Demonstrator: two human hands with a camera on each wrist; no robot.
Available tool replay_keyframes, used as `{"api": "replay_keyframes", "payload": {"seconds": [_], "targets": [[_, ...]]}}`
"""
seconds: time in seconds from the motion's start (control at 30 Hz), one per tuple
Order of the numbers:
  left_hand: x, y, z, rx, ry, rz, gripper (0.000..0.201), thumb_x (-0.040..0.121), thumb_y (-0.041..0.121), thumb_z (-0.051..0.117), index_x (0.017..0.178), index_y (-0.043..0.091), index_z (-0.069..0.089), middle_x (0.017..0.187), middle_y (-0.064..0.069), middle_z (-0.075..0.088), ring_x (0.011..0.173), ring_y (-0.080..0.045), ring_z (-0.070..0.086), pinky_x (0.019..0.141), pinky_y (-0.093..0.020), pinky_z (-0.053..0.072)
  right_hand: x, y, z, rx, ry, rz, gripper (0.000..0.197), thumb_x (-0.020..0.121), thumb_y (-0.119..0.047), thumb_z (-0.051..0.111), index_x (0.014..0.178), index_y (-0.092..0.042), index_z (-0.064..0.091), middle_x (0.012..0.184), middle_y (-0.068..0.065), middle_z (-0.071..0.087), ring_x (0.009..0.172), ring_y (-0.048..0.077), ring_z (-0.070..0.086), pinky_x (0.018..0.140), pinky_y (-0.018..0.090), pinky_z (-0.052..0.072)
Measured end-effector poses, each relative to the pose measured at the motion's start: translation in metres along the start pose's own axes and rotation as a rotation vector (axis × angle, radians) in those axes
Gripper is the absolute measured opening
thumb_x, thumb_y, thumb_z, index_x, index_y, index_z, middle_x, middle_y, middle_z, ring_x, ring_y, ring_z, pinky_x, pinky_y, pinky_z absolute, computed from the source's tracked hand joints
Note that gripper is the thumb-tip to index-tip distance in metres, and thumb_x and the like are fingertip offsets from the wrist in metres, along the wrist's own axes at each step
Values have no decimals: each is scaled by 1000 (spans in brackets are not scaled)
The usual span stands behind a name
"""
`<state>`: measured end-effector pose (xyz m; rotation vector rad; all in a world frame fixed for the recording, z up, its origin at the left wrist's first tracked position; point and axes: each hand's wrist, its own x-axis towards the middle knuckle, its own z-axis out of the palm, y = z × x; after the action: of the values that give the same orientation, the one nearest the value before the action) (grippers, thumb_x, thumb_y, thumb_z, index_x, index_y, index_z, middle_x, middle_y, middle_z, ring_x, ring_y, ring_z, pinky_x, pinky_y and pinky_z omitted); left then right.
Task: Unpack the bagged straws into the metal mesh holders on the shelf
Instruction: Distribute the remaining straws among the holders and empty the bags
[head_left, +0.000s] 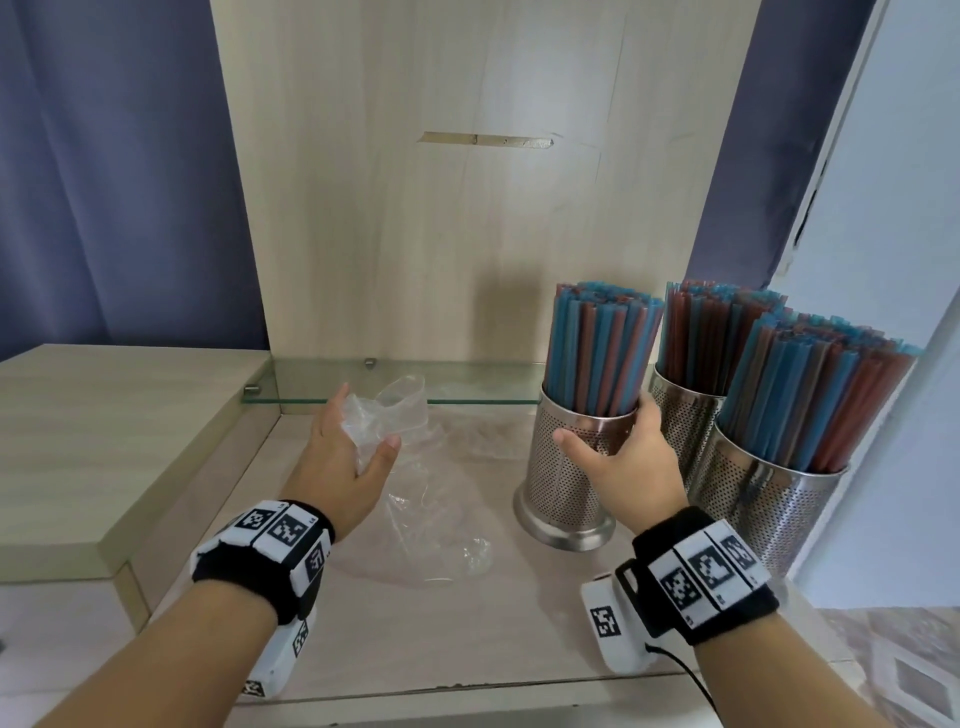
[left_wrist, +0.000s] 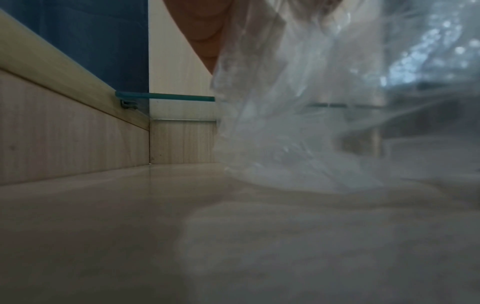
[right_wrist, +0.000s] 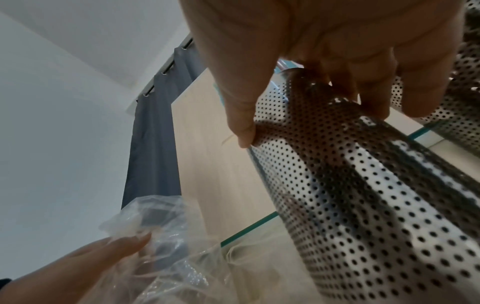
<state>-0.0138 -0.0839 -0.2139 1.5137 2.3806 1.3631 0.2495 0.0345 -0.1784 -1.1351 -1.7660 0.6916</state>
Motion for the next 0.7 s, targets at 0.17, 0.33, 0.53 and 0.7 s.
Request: {"api": "replay_keyframes", "payload": {"seconds": [0.17, 0.33, 0.53, 0.7], "targets": [[-1, 2, -1, 32, 11, 20, 85, 92, 43, 55, 155, 6, 11, 162, -7, 14, 144, -23, 29, 106, -28, 29, -29, -22, 12, -208, 350, -303, 96, 81, -38, 74, 153, -9, 18, 150, 20, 33, 140, 32, 30, 114, 45, 25], [-1, 2, -2, 64, 38, 28, 84, 91, 41, 60, 153, 5, 16, 162, -5, 12, 144, -22, 28, 111, -31, 28, -47, -64, 38, -212, -128, -609, 48, 87, -34, 59, 133, -20, 50, 130, -3, 53, 123, 13, 45, 104, 31, 36], [-2, 9, -8, 68, 209, -14, 89, 86, 23, 69, 153, 4, 13, 154, -15, 27, 140, -29, 30, 111, -37, 30, 2, -56, 106, -402, -615, 71, 51, 96, -43, 47, 139, -16, 47, 144, 9, 44, 127, 27, 48, 107, 36, 40], [-2, 5, -9, 74, 278, -43, 91, 80, 21, 74, 151, 5, 19, 145, -17, 36, 130, -34, 41, 102, -44, 40, 21, -49, 134, -583, -537, 153, 53, 95, -38, 49, 142, -14, 46, 153, 15, 25, 136, 34, 37, 111, 40, 35]]}}
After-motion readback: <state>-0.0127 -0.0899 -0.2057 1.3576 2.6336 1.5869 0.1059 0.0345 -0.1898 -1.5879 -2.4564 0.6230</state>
